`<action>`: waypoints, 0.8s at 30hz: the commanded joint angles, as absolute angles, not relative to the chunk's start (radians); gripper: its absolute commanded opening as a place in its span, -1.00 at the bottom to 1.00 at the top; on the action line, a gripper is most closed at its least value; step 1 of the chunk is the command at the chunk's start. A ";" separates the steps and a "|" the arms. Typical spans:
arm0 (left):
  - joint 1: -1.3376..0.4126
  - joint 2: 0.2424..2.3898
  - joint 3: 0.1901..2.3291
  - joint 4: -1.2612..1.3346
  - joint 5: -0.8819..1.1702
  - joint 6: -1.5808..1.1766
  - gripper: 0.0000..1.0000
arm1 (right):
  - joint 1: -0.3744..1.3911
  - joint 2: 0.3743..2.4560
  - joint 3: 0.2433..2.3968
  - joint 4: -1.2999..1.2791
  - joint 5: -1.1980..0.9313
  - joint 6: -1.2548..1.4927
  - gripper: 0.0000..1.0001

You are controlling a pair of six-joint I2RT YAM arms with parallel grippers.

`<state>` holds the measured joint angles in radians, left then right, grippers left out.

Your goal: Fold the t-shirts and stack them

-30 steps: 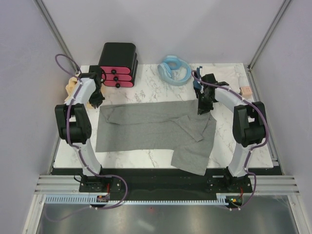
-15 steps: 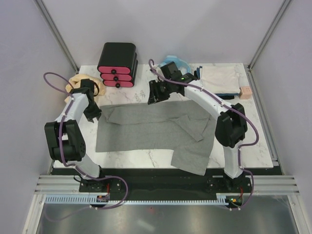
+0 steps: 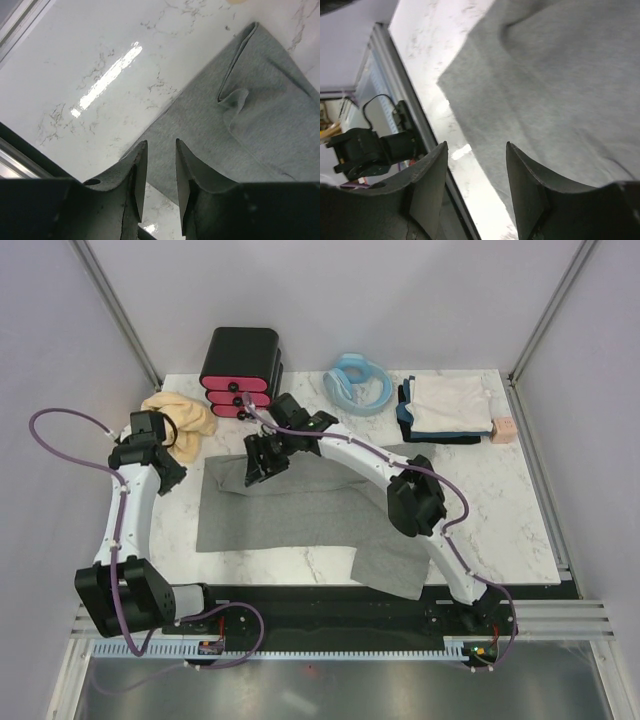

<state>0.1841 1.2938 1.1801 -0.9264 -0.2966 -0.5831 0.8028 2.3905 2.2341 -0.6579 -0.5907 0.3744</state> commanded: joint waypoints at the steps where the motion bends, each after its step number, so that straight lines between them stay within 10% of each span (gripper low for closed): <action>1: 0.189 1.244 1.114 -0.950 -0.284 -0.644 -0.27 | 0.844 2.421 2.299 -0.534 -0.724 0.448 0.18; 9: 0.193 1.365 0.977 -0.623 0.079 -0.661 -0.11 | 0.807 2.225 2.045 -0.531 -0.609 0.408 0.14; 24: 0.187 1.577 1.143 -0.549 0.052 -0.706 -0.01 | 0.640 1.908 1.571 -0.528 -0.592 0.324 0.04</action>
